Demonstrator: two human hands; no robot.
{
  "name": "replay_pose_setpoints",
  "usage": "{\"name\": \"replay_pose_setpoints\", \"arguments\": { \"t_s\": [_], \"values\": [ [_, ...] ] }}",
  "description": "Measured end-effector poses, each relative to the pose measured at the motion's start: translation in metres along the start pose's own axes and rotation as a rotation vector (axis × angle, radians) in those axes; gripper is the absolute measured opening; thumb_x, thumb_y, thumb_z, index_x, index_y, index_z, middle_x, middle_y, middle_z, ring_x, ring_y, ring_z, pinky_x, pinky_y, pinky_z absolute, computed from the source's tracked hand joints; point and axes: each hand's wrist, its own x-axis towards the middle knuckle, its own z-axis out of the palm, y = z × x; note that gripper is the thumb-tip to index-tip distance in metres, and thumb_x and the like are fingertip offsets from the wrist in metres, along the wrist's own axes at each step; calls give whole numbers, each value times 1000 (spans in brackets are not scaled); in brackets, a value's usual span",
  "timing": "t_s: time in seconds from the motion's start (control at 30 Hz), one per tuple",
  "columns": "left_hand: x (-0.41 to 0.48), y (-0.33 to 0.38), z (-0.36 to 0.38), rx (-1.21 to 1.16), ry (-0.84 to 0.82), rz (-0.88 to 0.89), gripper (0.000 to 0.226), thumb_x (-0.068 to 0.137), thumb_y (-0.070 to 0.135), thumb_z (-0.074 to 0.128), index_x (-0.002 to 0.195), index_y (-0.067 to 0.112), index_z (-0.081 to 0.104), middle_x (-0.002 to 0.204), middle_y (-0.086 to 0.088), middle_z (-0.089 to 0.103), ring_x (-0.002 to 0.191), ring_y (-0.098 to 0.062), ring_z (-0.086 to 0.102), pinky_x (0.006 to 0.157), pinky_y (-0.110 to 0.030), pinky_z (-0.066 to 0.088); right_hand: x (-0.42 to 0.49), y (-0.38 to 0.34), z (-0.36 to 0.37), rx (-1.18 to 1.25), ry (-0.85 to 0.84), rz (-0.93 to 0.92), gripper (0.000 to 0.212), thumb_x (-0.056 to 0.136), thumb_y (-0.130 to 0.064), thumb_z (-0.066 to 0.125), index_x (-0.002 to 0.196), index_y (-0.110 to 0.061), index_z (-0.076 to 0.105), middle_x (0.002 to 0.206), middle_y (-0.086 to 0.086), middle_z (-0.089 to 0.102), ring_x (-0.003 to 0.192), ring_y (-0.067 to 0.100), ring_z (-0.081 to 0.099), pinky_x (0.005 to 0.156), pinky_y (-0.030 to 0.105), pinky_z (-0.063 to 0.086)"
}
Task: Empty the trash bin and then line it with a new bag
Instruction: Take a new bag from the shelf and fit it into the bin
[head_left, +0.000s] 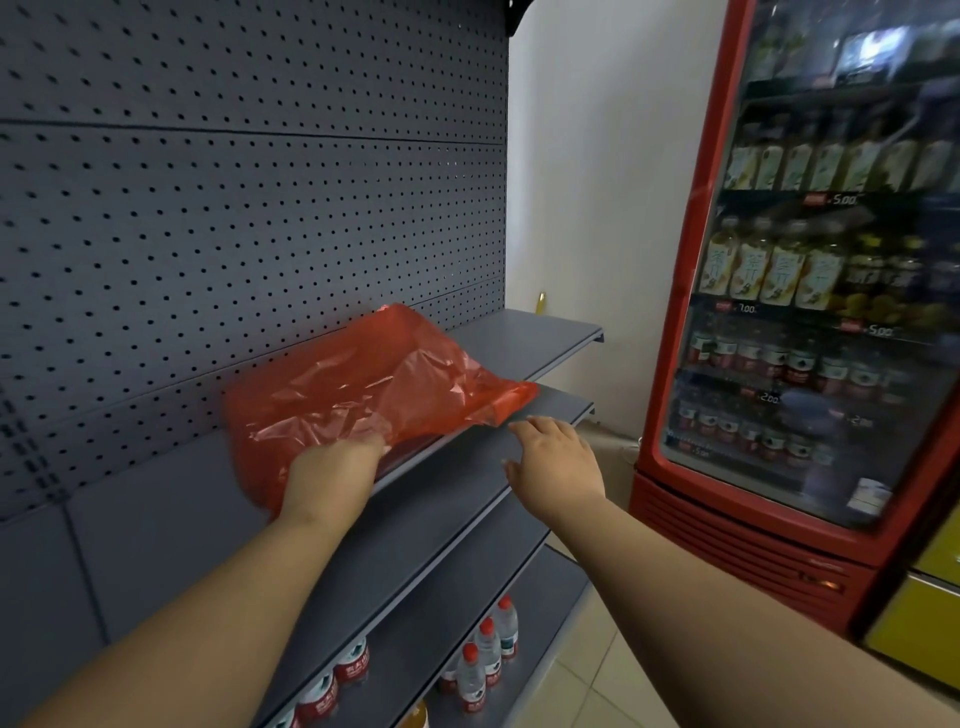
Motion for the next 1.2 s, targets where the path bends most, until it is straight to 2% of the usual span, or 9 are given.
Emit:
{"name": "replay_pose_setpoints", "arguments": {
  "t_s": [0.13, 0.23, 0.37, 0.5, 0.63, 0.8, 0.93, 1.1, 1.2],
  "values": [
    [2, -3, -15, -130, 269, 73, 7, 83, 18, 67, 80, 12, 69, 62, -10, 69, 46, -29, 63, 41, -27, 39, -6, -6, -1, 1, 17, 7, 50, 94, -31, 49, 141, -19, 37, 146, 4, 41, 139, 25, 30, 115, 37, 23],
    [1, -2, -24, -145, 405, 147, 16, 75, 19, 75, 66, 11, 65, 51, -5, 63, 35, -25, 55, 35, -23, 36, -11, -10, -3, 1, 62, 14, 50, 94, -30, 50, 141, -18, 37, 148, 5, 38, 140, 26, 28, 116, 37, 21],
    [0, 3, -37, -196, 513, 258, 17, 82, 24, 67, 70, 13, 64, 58, -1, 64, 42, -23, 56, 39, -24, 32, -19, -12, -10, -18, 146, 51, 49, 93, -24, 51, 140, -18, 38, 155, 10, 24, 145, 29, 15, 119, 39, 12],
    [-2, 13, -49, -262, 539, 375, 32, 87, 36, 43, 77, 14, 65, 72, -1, 69, 61, -23, 65, 45, -30, 50, -29, -11, -19, -40, 204, 76, 50, 91, -11, 44, 141, -13, 36, 159, 9, 14, 147, 26, 7, 120, 40, 7],
    [-3, 30, -56, -274, 591, 477, 30, 87, 33, 44, 77, 15, 65, 72, -2, 69, 67, -25, 64, 51, -32, 52, -44, -7, -30, 47, 302, 66, 66, 84, 5, 37, 146, -13, 25, 155, 6, 27, 145, 21, 21, 120, 36, 12],
    [-10, 65, -65, -284, 732, 626, 21, 83, 25, 46, 75, 16, 63, 58, 1, 63, 54, -23, 59, 53, -29, 43, -68, 3, -36, 82, 342, -7, 58, 81, 6, 41, 134, -15, 49, 142, 7, 49, 135, 26, 37, 117, 37, 16],
    [-18, 99, -65, -389, 698, 732, 14, 85, 27, 47, 80, 19, 57, 65, 1, 68, 60, -22, 63, 68, -31, 47, -94, 25, -39, -54, 232, 115, 43, 84, -5, 42, 122, -17, 59, 150, 4, 34, 143, 22, 21, 119, 40, 2],
    [-35, 138, -75, -520, 573, 821, 22, 80, 23, 45, 75, 15, 65, 63, -2, 69, 60, -21, 65, 78, -40, 56, -127, 62, -44, -184, 94, 339, 42, 89, -10, 40, 128, -17, 55, 157, 5, 21, 147, 22, 6, 118, 48, -2],
    [-42, 161, -73, -554, 519, 875, 20, 77, 19, 45, 80, 15, 64, 64, -2, 70, 60, -21, 65, 80, -41, 55, -148, 85, -47, -242, -15, 466, 44, 87, -11, 39, 128, -15, 54, 154, 7, 28, 147, 26, 8, 116, 54, -4]
  ]
}}
